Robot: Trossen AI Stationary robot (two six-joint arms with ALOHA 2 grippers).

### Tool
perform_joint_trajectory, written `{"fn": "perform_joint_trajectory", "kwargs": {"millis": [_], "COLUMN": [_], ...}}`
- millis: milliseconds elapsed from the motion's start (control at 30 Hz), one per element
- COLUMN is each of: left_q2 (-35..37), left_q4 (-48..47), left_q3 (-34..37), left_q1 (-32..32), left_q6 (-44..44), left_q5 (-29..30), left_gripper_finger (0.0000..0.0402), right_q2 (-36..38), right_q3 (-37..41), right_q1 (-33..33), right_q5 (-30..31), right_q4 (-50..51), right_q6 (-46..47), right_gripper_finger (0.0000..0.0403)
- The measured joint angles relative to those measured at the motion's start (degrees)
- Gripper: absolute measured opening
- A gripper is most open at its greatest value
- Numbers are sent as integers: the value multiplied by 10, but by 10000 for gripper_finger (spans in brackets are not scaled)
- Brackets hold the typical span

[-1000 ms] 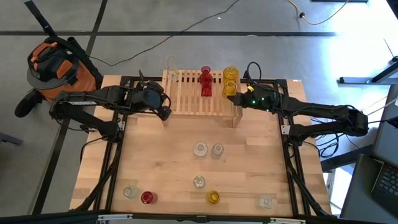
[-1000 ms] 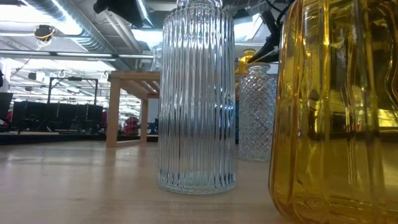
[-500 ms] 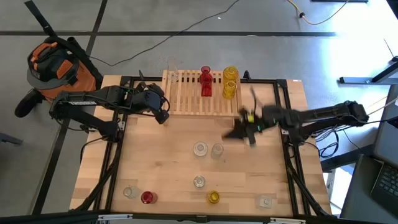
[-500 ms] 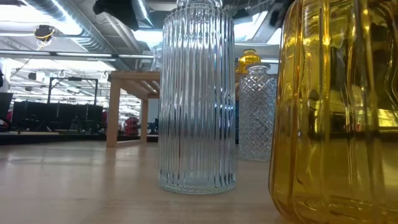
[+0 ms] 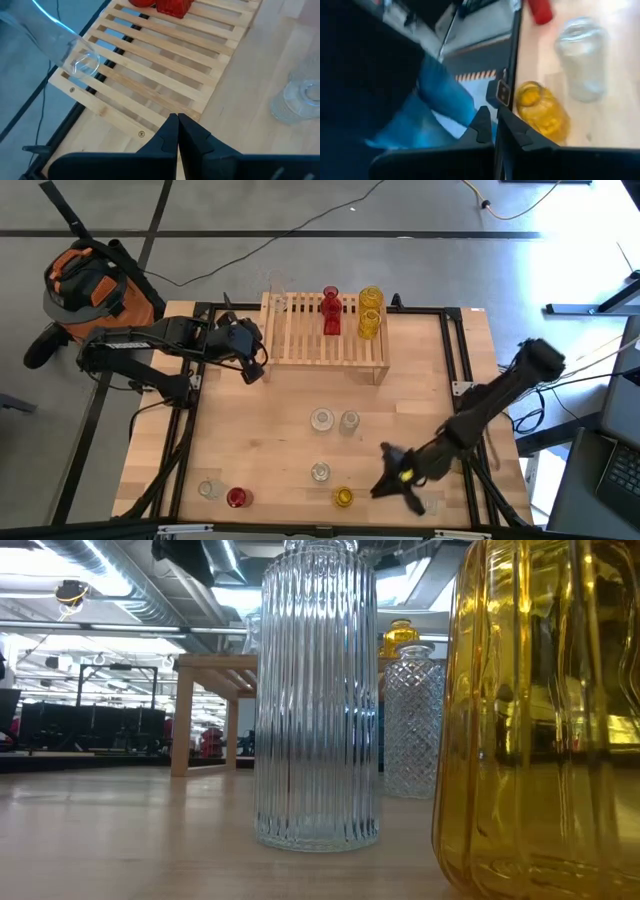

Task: Sort vases onto shelf
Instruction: Put the yellow vase on the shelf align with the other yellow vases

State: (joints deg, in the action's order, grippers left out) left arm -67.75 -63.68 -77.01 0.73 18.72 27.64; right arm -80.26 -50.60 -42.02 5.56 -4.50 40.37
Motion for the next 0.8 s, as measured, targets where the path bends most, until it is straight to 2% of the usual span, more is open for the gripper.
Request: {"fn": "perform_joint_trajectory", "kwargs": {"millis": [100,167,300,433,533,667,800], "left_q2": [0,0,0,0,0,0,5], "left_q4": [-1,-2,-4,-5,-4,-9,-19], "left_q3": [0,0,0,0,0,0,0], "left_q1": [0,0,0,-4,-5,-5,-5], "left_q6": [1,5,22,35,33,33,33], "left_q5": [0,-3,-18,-21,-21,-21,-21], "left_gripper_finger": [0,0,0,0,0,0,0], "right_q2": [-70,-106,-130,-129,-136,-159,-184], "right_q3": [-40,-61,-77,-77,-76,-76,-76], "right_q1": [0,0,4,5,4,7,23], "right_q5": [-25,-30,11,23,50,78,78], "right_q4": [-4,-4,1,17,18,15,4], "right_q6": [-63,-102,-118,-120,-136,-159,-169], "right_gripper_finger": [22,51,140,236,292,329,334]}}
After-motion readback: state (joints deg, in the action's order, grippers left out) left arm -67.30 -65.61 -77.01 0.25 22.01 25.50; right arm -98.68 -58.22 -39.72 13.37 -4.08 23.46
